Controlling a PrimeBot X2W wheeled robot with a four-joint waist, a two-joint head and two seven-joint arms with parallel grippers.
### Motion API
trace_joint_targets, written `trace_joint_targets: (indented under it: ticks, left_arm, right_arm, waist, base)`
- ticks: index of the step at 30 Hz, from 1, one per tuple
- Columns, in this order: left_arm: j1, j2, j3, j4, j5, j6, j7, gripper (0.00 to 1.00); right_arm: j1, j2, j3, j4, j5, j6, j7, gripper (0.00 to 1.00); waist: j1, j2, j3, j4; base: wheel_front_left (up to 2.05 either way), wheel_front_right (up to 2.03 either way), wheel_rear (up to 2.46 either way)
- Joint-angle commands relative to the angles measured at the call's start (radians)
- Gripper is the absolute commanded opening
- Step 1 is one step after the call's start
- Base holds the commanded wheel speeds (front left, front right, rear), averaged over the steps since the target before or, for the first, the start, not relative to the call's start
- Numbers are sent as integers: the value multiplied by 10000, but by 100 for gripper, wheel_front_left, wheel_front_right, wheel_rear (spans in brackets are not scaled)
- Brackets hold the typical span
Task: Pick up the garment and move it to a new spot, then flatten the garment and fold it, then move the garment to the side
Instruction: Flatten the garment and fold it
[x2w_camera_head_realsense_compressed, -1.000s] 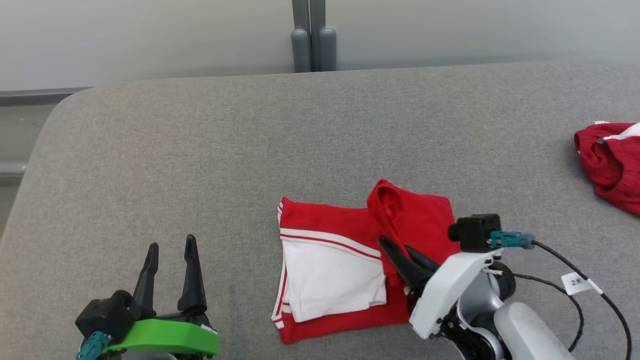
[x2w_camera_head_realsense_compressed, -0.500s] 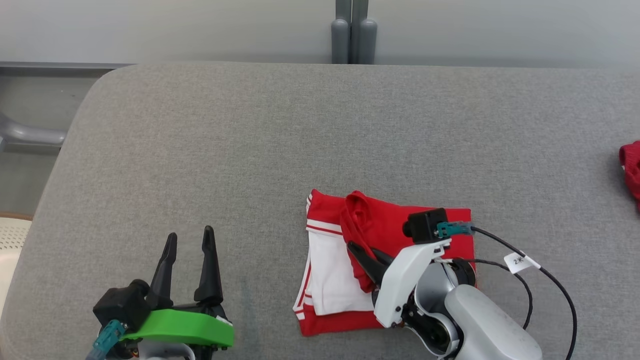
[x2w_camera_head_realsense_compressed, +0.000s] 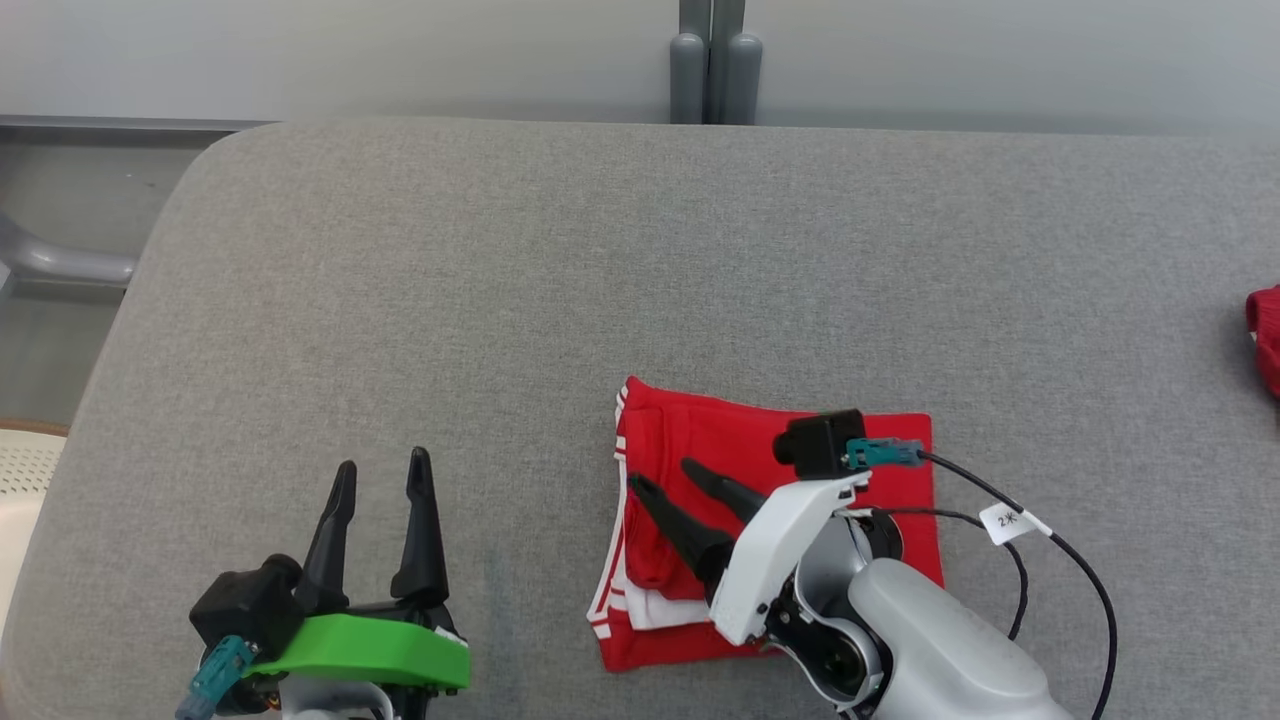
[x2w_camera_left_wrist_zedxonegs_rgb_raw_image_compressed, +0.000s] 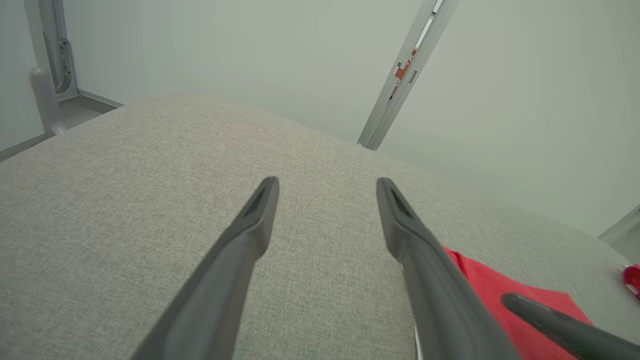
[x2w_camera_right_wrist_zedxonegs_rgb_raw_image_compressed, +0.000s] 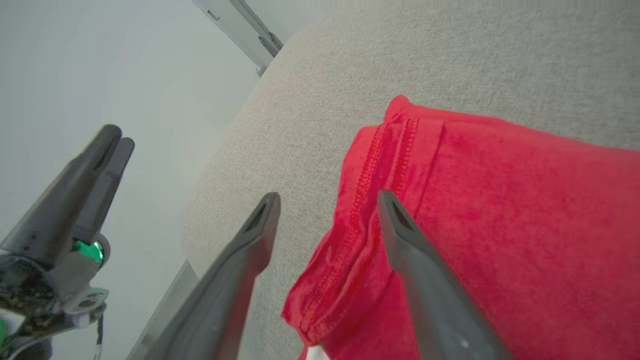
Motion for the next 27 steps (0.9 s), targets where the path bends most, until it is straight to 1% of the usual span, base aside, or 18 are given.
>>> trace_joint_targets:
  ticks: [1, 3, 6, 9, 13, 18, 23, 27]
  left_arm:
    - [-142, -9, 37, 12, 102, -31, -42, 100]
    - [-119, -20, 39, 7, 130, -52, -42, 100]
    - [-90, -40, 27, 3, 161, -89, -37, 100]
    - [-84, -54, -21, 21, 224, -111, -36, 100]
    - [-199, -25, -202, 94, 391, -174, -36, 100]
    - [-395, -15, -331, 260, 546, -189, -35, 100]
    - [-514, -14, -246, 449, 653, -141, -35, 100]
    - [-288, -13, -139, 572, 765, -153, -35, 100]
  right_arm:
    - [-181, -12, -69, -104, 84, 1, -223, 100]
    - [-178, -18, -311, -193, 70, 1, -548, 100]
    - [-167, -163, -785, -323, -354, 1, -1075, 100]
    - [-59, -477, -1367, -375, -1263, 1, -1705, 100]
    - [328, -604, -2267, -590, -2309, 1, -2344, 100]
    - [1022, -616, -3485, -1112, -3359, 1, -2843, 100]
    - [1965, -488, -4781, -1918, -4408, 1, -3218, 100]
    - [2764, -312, -5664, -2552, -5009, 1, -3347, 100]
  waist:
    - [0, 0, -7, -40]
    - [0, 0, -12, -76]
    - [0, 0, -13, -141]
    - [0, 0, -9, -242]
    - [0, 0, -21, -355]
    - [0, 0, -58, -511]
    - [0, 0, -164, -730]
    - [0, 0, -306, -887]
  base:
    - [0, 0, 0]
    - [0, 0, 0]
    - [0, 0, 0]
    - [0, 0, 0]
    - [0, 0, 0]
    - [0, 0, 0]
    - [0, 0, 0]
    - [0, 0, 0]
